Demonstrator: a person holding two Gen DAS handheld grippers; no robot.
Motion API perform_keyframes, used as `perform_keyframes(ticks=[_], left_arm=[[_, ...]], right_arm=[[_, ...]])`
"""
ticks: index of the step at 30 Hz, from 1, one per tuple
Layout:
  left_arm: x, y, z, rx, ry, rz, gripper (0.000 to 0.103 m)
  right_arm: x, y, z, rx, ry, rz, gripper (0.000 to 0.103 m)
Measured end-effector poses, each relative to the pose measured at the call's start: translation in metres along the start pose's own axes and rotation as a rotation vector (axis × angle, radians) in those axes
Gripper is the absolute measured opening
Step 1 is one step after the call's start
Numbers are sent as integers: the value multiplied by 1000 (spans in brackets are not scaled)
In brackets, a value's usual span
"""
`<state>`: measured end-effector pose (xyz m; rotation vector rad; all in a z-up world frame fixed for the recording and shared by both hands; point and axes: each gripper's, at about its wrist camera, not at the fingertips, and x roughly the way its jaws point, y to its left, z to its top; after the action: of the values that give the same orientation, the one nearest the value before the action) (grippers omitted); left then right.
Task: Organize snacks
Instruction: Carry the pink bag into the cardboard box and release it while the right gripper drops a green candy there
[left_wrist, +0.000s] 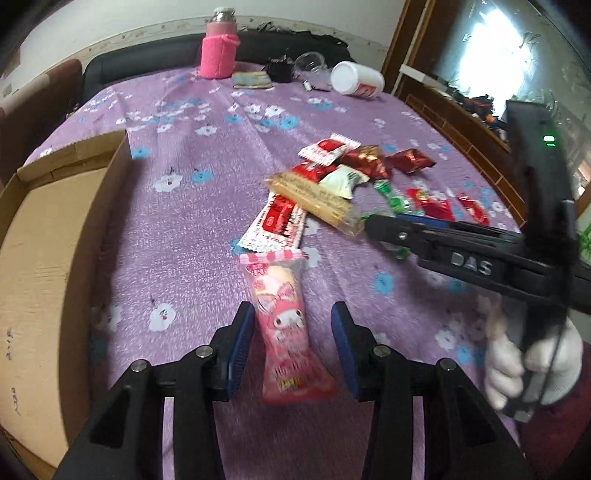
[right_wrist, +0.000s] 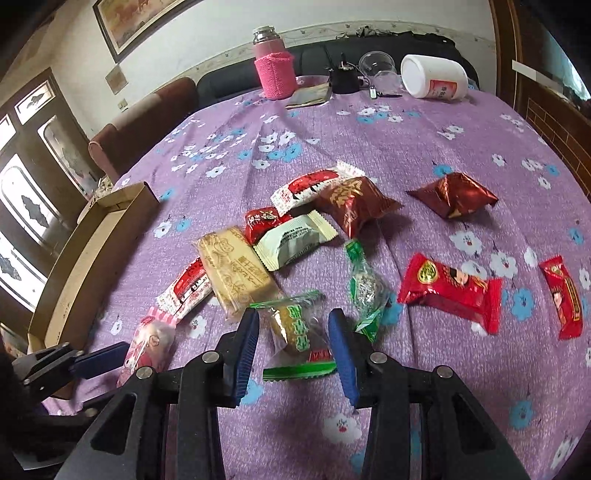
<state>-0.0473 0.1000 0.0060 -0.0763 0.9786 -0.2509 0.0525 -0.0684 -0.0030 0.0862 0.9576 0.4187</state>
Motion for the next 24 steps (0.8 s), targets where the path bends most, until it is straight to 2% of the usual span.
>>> perform_keyframes(ticks=[1, 2, 4, 8, 16, 19, 24], left_arm=[[1, -1, 0, 3, -13, 9, 41], [2, -3, 0, 15, -13, 28, 41], [4, -6, 0, 39, -19, 54, 22], [-2, -1, 0, 15, -17, -5, 22], [-54, 24, -12, -95, -110, -101, 22], [-81, 48, -19, -160, -161, -98, 22], [-112, 105, -34, -281, -219, -7, 22]], right_arm=[[0, 1, 0, -8, -1, -11, 40], [1, 3, -1, -19, -4, -37, 32], [0, 5, -3, -28, -11, -56, 30], [-12, 4, -8, -2, -31, -36, 22], [-51, 21, -20, 19, -81, 41, 22], [-61, 44, -19, -4, -95, 88, 22], [-66, 107, -17, -79, -82, 230, 23]])
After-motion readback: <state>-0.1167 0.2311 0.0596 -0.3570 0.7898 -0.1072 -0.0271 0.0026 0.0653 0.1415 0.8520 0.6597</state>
